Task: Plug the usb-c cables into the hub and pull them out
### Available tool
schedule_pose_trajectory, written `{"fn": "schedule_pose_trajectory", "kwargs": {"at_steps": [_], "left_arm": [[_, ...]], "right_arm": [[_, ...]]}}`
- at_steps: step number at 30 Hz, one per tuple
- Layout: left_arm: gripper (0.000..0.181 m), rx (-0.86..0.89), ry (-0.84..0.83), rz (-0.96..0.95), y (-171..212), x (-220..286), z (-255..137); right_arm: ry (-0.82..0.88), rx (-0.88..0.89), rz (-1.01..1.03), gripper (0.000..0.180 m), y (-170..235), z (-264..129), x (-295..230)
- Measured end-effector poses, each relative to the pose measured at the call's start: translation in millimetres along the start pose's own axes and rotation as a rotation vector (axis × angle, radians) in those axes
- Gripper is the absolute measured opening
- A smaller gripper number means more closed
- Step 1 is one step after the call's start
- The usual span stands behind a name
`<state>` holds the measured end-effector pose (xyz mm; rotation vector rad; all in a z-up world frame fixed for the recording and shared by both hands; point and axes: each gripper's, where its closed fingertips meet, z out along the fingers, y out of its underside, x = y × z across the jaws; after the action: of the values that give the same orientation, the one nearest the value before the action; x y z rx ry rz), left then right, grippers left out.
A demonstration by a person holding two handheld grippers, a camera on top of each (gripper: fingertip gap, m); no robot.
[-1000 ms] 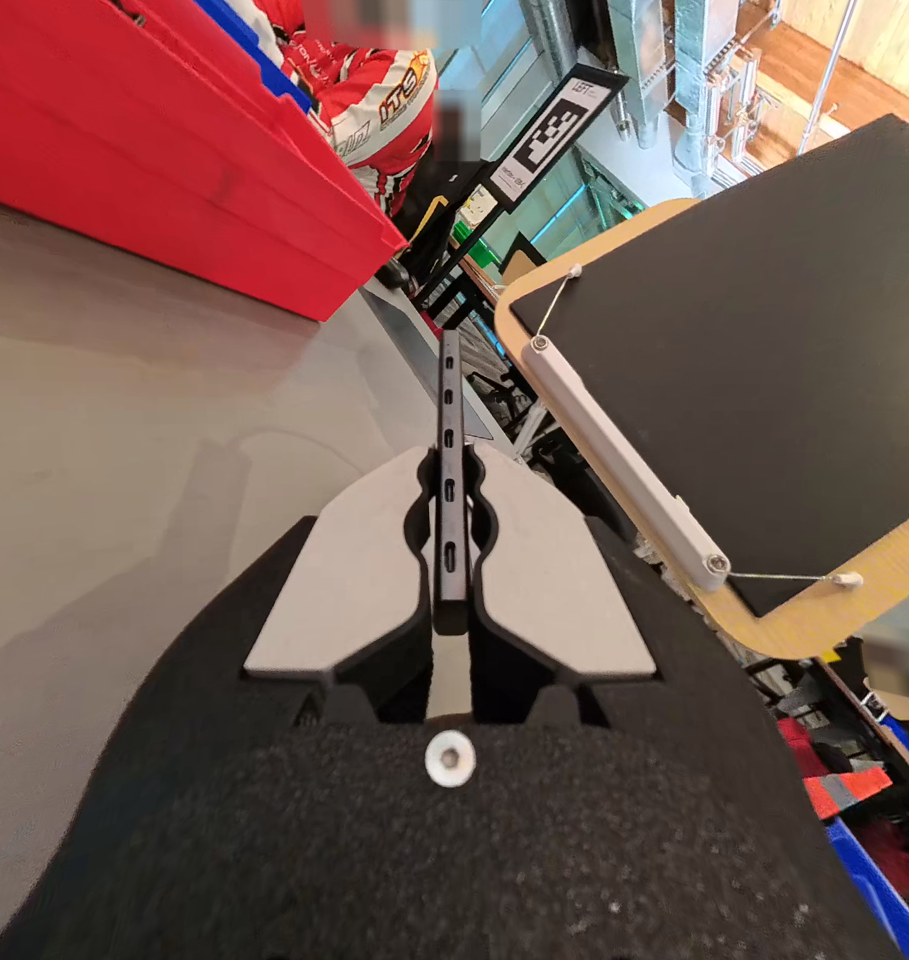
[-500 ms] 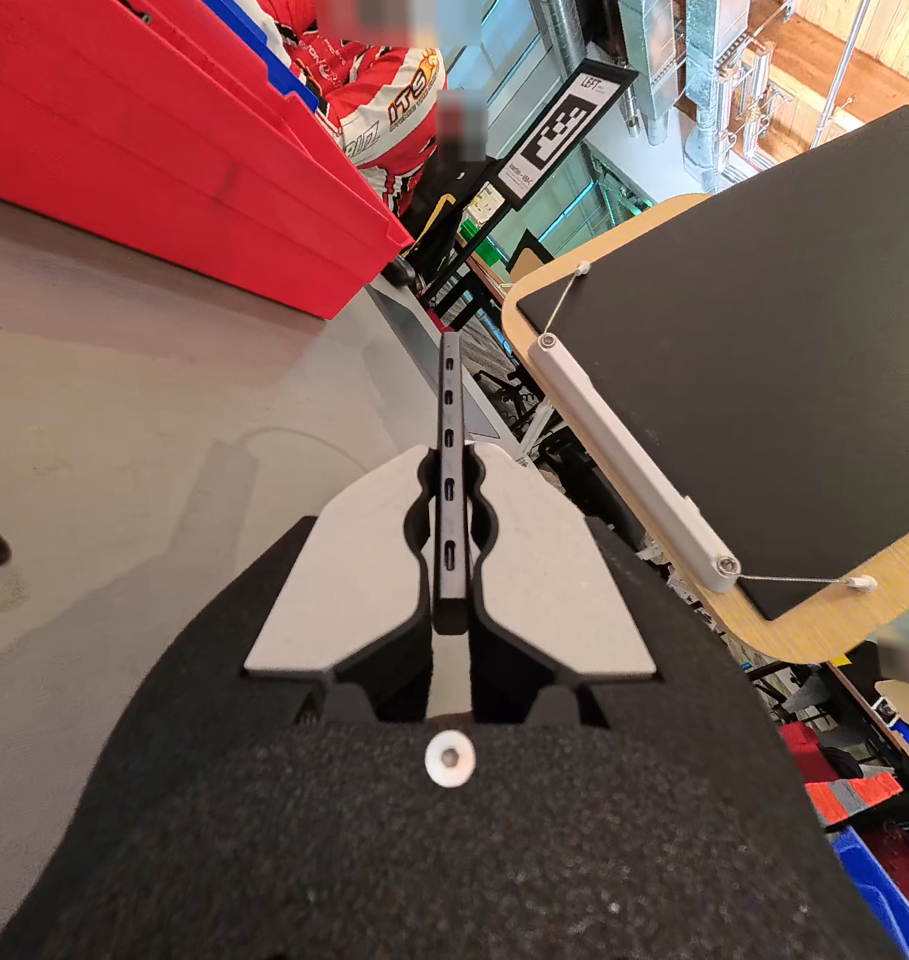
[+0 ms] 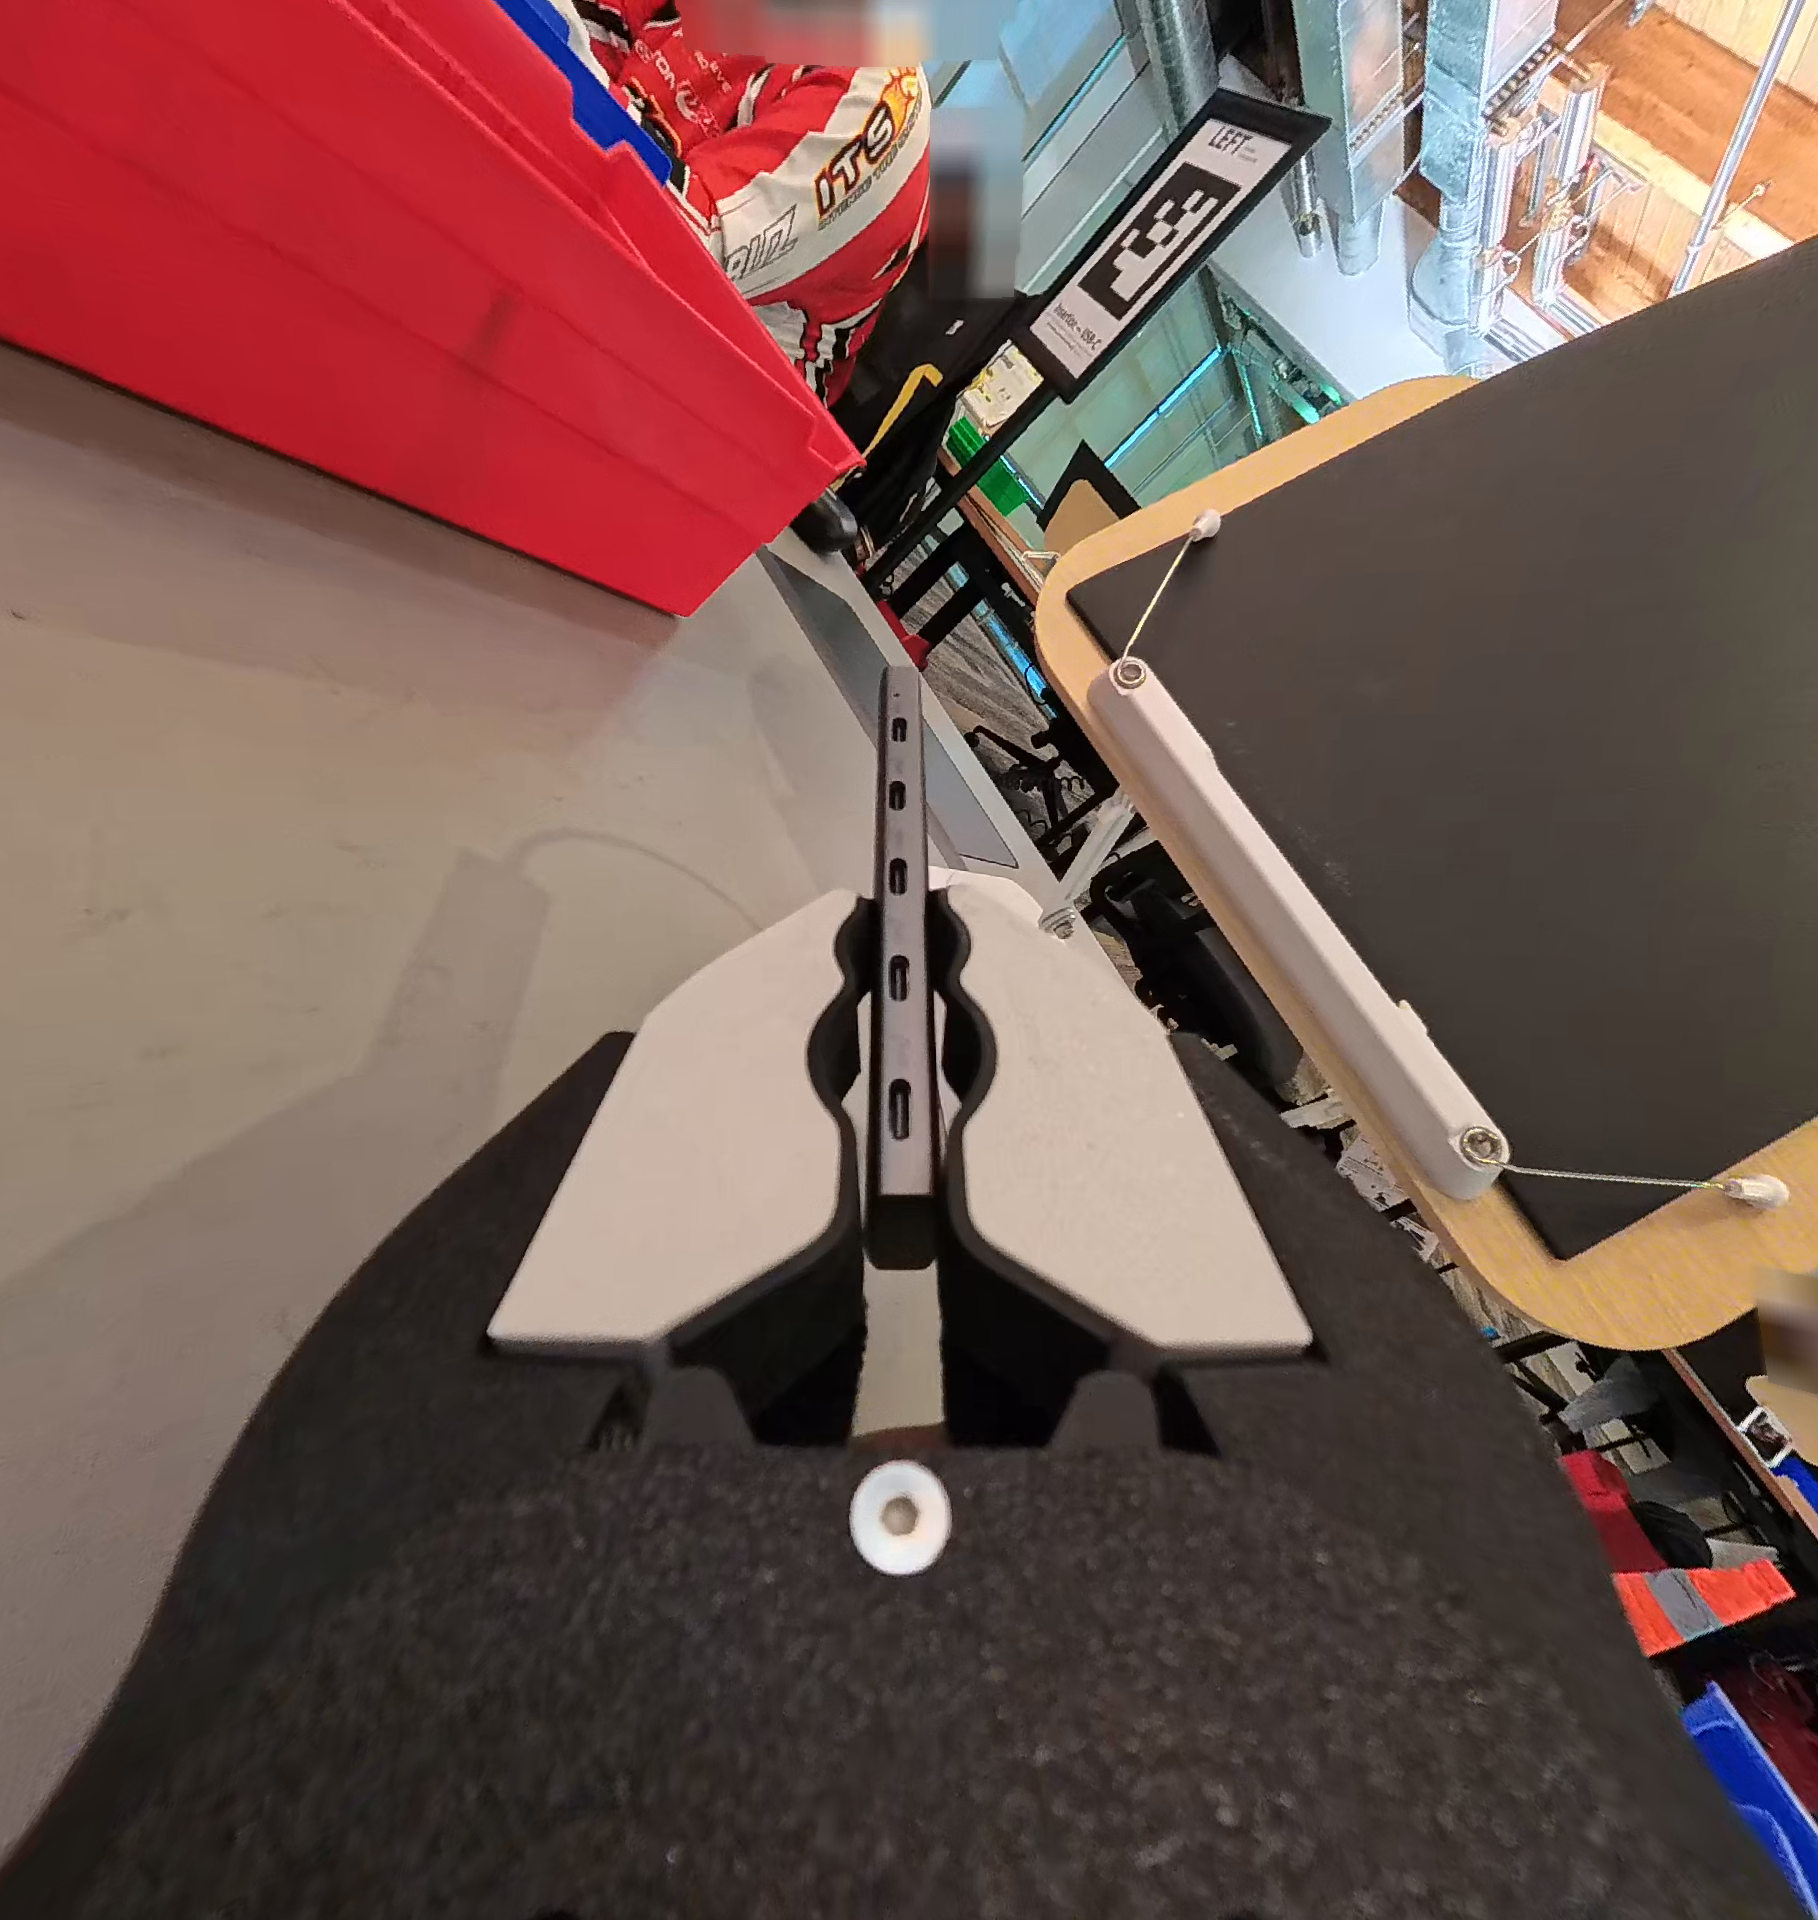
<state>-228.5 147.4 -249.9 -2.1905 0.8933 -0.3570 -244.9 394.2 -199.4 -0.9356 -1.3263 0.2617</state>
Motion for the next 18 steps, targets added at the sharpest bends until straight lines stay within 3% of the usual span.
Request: {"fn": "schedule_pose_trajectory", "kwargs": {"at_steps": [3, 8, 11, 14, 15, 18], "left_arm": [[0.026, 0.07, -0.014, -0.01, -15.0, -6.4, -8.4], [0.024, 0.117, -0.283, -0.012, -49.2, -50.7, -39.3], [0.03, 0.043, -0.397, -0.046, -66.8, -55.4, -15.8], [0.029, 0.12, -0.351, -0.216, -95.3, -30.6, 33.3], [0.021, 0.098, -0.381, -0.223, -96.4, -31.4, 45.8], [0.021, 0.009, -0.48, -0.127, -88.2, -53.3, 70.4]], "right_arm": [[-0.001, -0.002, 0.0, 0.009, 0.0, -0.3, -0.2], [-0.001, -0.001, 0.001, 0.009, -0.1, -0.6, -0.2], [0.009, 0.002, 0.003, 0.009, -0.6, -1.3, 1.4], [0.018, 0.004, 0.011, 0.009, -0.9, -2.6, 3.2], [0.018, 0.004, 0.014, 0.009, -1.0, -2.7, 3.2], [0.02, 0.006, 0.02, 0.009, -1.2, -2.7, 3.7]]}}
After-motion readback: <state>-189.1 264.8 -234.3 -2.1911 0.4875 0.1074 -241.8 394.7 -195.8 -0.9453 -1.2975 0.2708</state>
